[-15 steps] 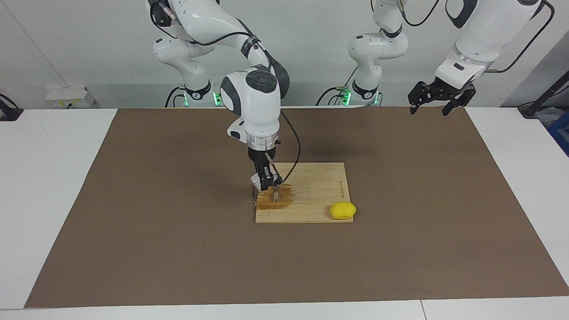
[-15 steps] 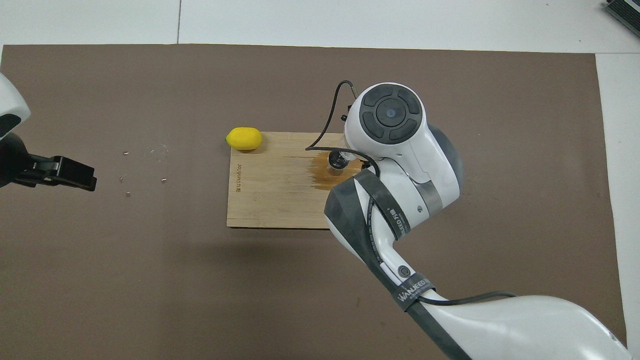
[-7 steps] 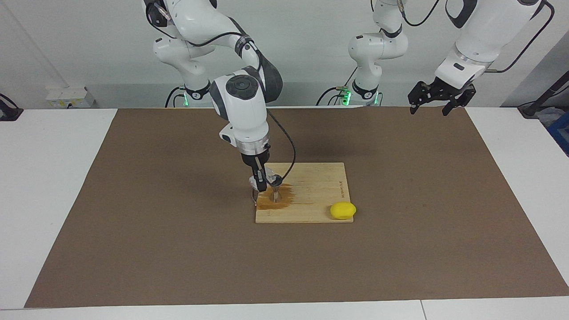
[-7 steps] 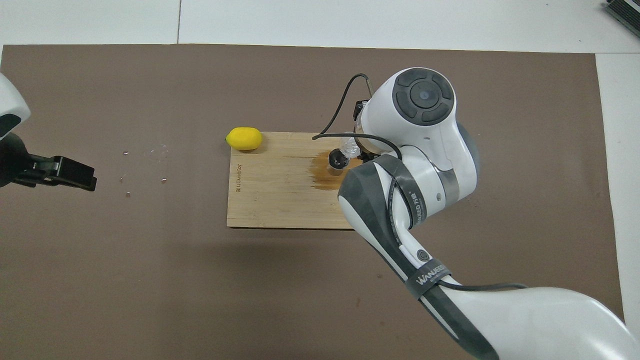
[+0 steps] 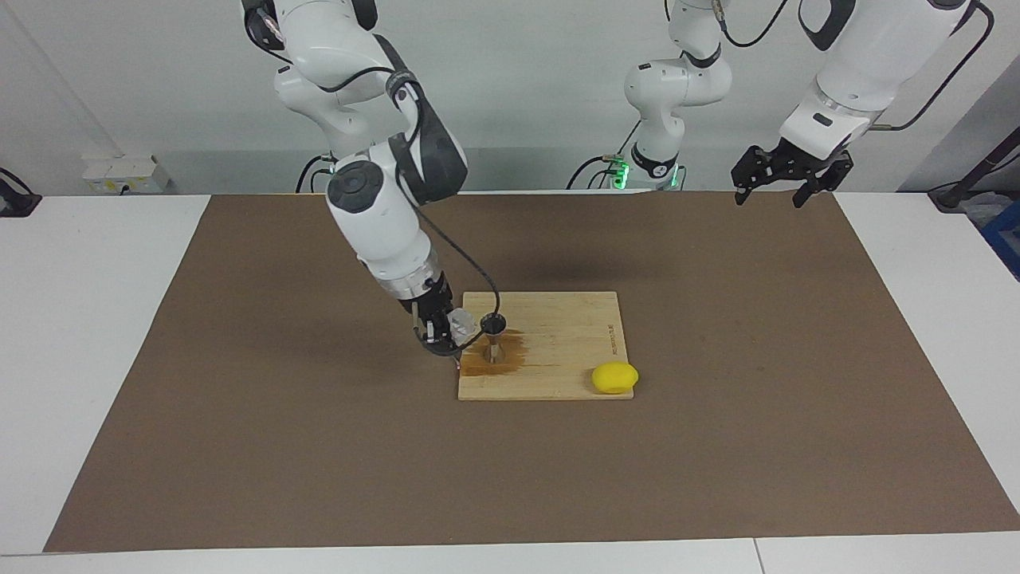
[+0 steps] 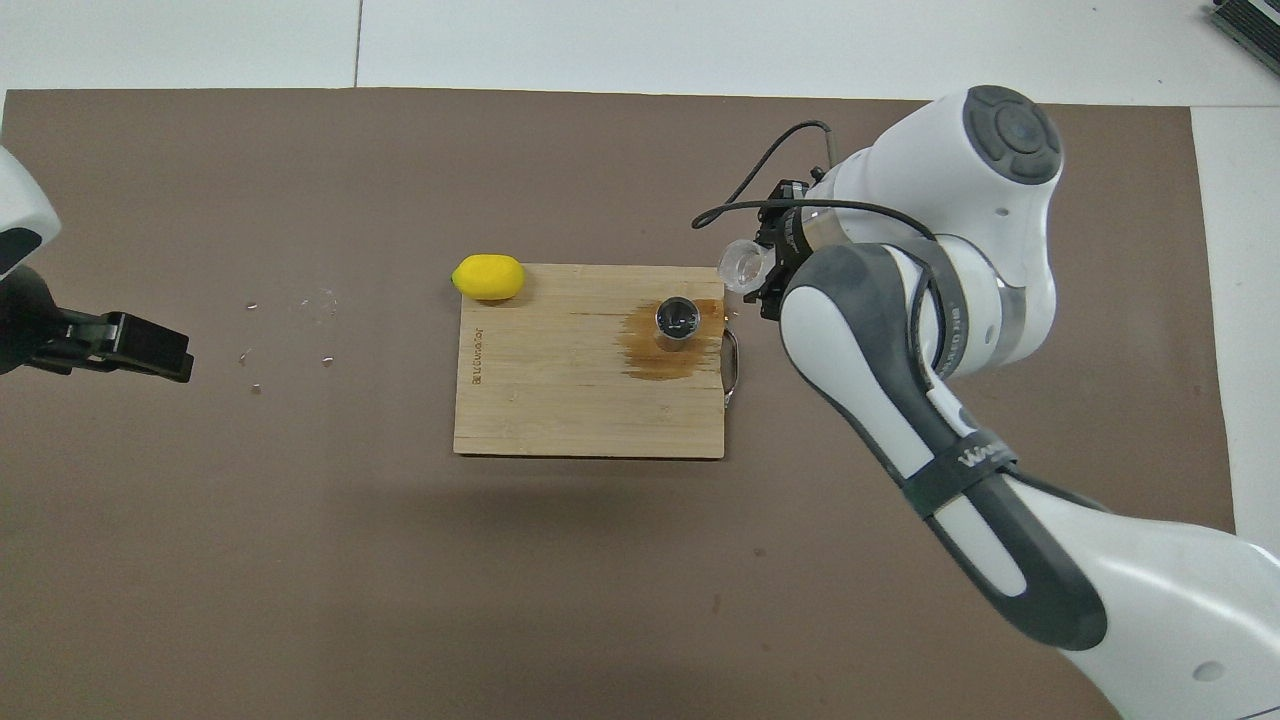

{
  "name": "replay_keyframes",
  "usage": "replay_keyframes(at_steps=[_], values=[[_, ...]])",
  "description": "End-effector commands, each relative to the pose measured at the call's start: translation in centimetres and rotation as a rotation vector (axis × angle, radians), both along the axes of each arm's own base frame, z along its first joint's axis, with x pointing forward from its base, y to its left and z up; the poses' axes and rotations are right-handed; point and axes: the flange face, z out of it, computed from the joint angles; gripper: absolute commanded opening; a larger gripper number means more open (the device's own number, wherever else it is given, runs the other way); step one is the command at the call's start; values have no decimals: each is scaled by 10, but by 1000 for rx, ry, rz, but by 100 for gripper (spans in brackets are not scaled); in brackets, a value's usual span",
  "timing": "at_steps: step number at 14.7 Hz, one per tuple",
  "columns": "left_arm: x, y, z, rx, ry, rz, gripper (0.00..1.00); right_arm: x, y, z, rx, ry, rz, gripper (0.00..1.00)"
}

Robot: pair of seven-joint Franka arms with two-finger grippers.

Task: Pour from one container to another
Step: 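Turn the glass upright and carry it back with the right gripper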

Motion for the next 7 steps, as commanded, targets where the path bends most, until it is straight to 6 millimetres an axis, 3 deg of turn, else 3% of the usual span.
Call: replay_keyframes(at_steps=[1,3,7], values=[[-8,1,4,20,2,-3,100,-3,-34,-17,64,14,-70,0],[-8,1,4,20,2,-3,100,-13,-68,-38,134,13,-199,0],[-8,1,4,20,2,-2,100,-43,-112,-77,241,-19,-354,0]])
